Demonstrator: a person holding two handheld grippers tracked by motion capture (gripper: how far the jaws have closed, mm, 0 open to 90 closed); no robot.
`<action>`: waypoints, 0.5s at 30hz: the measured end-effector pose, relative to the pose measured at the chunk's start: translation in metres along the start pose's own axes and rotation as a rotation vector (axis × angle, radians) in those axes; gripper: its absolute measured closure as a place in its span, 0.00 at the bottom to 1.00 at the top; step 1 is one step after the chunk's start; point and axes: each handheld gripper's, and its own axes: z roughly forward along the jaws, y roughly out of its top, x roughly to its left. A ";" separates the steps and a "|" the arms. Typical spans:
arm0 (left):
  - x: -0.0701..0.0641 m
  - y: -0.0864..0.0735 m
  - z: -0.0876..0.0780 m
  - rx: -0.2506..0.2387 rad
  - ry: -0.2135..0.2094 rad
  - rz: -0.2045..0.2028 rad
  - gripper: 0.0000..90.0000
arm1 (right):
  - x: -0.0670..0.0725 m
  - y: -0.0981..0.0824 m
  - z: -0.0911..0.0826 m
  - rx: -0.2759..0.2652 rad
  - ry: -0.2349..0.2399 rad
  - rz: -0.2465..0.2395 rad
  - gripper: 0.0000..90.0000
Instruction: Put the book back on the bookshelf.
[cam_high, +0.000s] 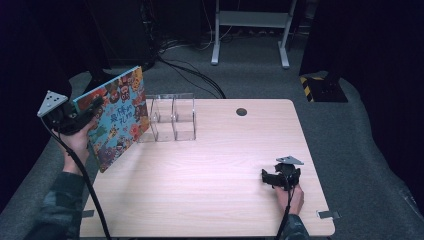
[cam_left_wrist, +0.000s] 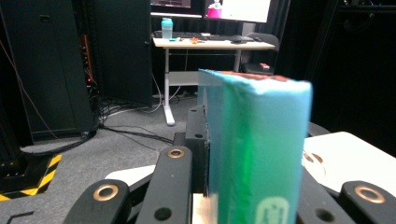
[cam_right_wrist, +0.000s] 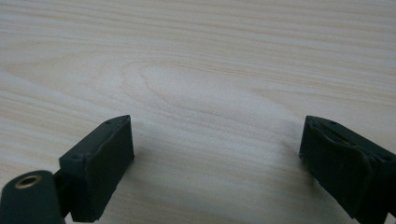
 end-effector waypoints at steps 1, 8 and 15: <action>0.000 -0.001 0.001 -0.004 0.005 -0.002 0.89 | 0.000 0.000 0.000 0.000 0.001 -0.001 0.11; 0.001 -0.010 0.011 -0.042 0.005 -0.012 0.89 | 0.000 0.000 0.000 -0.003 0.000 0.000 0.11; -0.001 -0.018 0.019 -0.065 0.021 -0.021 0.89 | 0.000 0.000 0.000 -0.001 0.000 -0.004 0.11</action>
